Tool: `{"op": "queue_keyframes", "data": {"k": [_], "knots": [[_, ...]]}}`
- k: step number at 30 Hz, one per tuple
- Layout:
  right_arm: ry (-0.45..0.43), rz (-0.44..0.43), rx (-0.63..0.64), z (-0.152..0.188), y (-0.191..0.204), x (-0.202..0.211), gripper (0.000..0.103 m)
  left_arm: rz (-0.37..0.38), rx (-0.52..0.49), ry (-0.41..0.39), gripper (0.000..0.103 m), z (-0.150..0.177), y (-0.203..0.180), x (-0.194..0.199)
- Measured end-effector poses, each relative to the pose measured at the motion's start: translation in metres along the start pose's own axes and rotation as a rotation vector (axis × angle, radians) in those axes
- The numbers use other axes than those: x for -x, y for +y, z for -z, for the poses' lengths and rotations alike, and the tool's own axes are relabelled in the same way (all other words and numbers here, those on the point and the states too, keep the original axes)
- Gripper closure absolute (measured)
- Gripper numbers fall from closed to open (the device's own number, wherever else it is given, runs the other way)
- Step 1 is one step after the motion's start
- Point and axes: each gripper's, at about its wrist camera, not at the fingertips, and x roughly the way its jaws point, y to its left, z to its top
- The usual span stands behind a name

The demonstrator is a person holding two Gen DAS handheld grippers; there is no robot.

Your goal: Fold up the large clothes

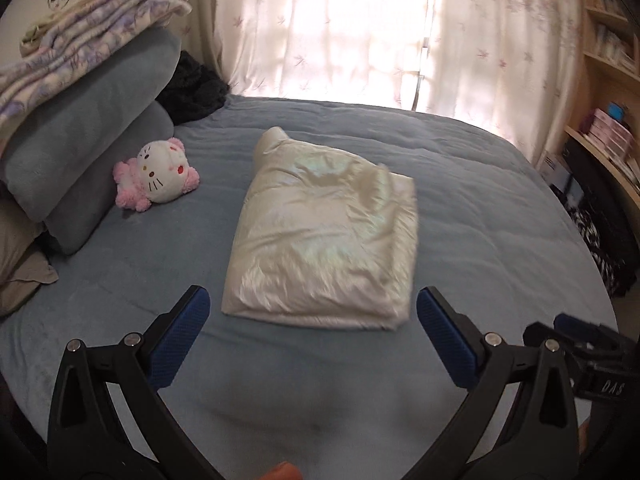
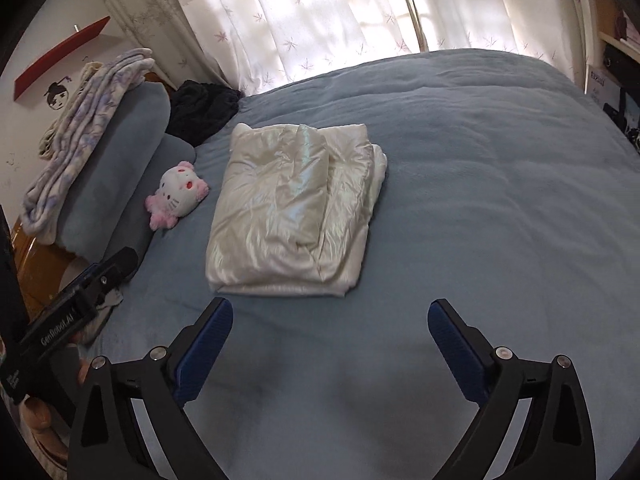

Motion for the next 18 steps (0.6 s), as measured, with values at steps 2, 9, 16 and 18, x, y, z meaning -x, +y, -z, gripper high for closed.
{"op": "queue_keyframes", "data": {"k": [2, 9, 16, 18], "knots": [[-0.013, 0.005, 0.008, 0.02, 0.0, 0.036, 0.003, -0.001, -0.019, -0.012, 0.0, 0.017, -0.01, 0.028], [-0.04, 0.034, 0.079, 0.086, -0.006, 0.126, 0.003, 0.05, -0.026, 0.033, 0.0, 0.085, -0.04, 0.099], [-0.049, 0.043, 0.053, 0.161, -0.039, 0.192, 0.002, 0.062, -0.089, 0.051, 0.0, 0.137, -0.073, 0.149], [-0.052, 0.051, 0.032, 0.183, -0.051, 0.204, 0.002, 0.07, -0.108, 0.034, 0.0, 0.154, -0.081, 0.167]]}}
